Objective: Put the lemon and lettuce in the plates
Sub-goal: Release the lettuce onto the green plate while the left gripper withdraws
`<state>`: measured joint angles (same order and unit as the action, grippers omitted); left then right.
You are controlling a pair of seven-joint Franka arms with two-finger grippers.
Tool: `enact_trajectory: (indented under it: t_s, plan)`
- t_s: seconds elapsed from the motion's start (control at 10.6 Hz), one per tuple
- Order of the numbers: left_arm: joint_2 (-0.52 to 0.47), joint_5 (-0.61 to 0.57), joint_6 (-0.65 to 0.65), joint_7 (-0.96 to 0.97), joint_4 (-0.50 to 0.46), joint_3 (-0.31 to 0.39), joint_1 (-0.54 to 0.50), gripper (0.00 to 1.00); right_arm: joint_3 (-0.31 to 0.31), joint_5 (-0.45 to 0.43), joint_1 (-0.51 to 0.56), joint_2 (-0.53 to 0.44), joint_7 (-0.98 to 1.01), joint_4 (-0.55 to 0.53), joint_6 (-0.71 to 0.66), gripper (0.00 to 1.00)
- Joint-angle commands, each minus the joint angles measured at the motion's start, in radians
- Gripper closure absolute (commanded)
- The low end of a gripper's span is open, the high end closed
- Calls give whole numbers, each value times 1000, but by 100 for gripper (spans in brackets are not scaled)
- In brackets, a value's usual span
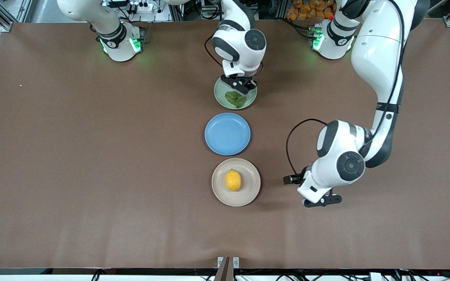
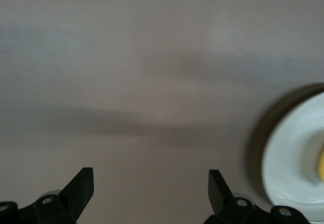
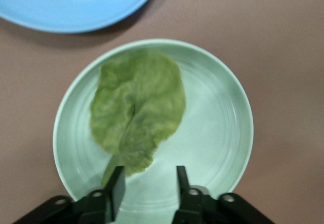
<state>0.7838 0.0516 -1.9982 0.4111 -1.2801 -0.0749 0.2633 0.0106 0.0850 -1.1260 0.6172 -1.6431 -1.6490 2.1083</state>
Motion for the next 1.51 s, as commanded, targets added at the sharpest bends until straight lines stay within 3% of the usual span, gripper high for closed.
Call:
enact_trajectory:
  t_s: [0.0, 0.19, 0.28, 0.75, 0.94, 1.22, 1.41]
  plan:
    - [-20, -29, 18, -23, -38, -2, -10, 0, -14, -31, 9, 12, 2, 26, -16, 0]
    - [-14, -62, 18, -99, -53, 0, -33, 0, -38, -36, 38, 6, 102, 25, -22, 0]
    - [-14, -76, 18, -135, -73, 0, -64, 0, -117, -24, 3, 10, 153, 28, -22, 0]
    - [-24, -134, 62, -279, -96, 1, -157, 0, -120, -24, 123, 4, 330, 23, -24, 0]
    - [-24, -141, 62, -281, -96, 1, -174, 0, -97, -25, 181, 3, 379, 20, -25, 0]
    - [-43, -141, 70, -282, -108, -2, -196, 0, 4, -51, 326, -19, 434, 6, -24, 0]
    - [-191, -127, 5, -294, -282, -5, -242, 0, 58, -53, 440, -57, 523, -24, -25, 0]
